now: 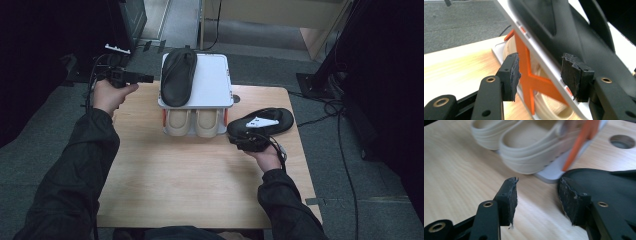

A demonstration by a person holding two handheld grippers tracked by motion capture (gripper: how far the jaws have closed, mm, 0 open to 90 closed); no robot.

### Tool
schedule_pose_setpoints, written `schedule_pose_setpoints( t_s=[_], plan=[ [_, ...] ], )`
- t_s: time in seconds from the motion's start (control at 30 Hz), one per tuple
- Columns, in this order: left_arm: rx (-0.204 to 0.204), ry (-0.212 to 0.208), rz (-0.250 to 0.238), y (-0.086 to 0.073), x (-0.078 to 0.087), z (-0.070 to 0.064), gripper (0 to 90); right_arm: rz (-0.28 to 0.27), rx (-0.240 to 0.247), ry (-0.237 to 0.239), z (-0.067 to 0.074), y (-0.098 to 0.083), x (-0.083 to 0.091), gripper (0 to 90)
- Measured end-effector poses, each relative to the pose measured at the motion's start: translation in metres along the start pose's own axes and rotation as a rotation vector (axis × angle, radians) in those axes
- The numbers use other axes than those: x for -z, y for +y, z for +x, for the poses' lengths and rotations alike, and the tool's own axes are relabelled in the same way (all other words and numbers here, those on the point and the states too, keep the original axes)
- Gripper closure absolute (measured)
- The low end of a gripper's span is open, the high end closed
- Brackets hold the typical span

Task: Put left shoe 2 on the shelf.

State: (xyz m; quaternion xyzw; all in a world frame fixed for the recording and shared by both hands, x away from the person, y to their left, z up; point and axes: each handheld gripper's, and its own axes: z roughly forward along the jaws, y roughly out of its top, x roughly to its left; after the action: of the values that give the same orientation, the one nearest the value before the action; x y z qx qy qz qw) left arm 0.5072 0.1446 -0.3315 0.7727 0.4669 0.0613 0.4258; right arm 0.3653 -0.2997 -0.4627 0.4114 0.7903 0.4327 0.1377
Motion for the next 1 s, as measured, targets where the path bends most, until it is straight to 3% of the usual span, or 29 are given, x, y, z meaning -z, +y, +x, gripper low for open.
schedule_pose_setpoints(
  t_s=[0.3, 0.5, 0.7, 0.87, 1.0],
  plan=[
    [0.04, -0.006, -0.005, -0.028, 0.003, 0.015, 49.5, 0.008, -0.033, -0.078, -0.031, -0.003, 0.01, 55.0],
    [0.046, -0.006, -0.003, -0.042, 0.001, 0.019, 50.8, 0.016, -0.079, -0.12, -0.049, -0.005, 0.003, 59.3],
    [0.022, -0.019, 0.009, -0.059, -0.006, 0.019, 52.0, 0.021, -0.094, -0.131, -0.052, -0.004, -0.003, 62.0],
    [0.033, -0.036, 0.013, -0.071, -0.011, 0.021, 52.8, 0.02, -0.102, -0.143, -0.054, -0.002, -0.008, 63.3],
    [0.017, -0.029, 0.02, -0.081, -0.015, 0.018, 52.6, 0.026, -0.108, -0.146, -0.057, -0.002, -0.013, 63.3]
  ],
)
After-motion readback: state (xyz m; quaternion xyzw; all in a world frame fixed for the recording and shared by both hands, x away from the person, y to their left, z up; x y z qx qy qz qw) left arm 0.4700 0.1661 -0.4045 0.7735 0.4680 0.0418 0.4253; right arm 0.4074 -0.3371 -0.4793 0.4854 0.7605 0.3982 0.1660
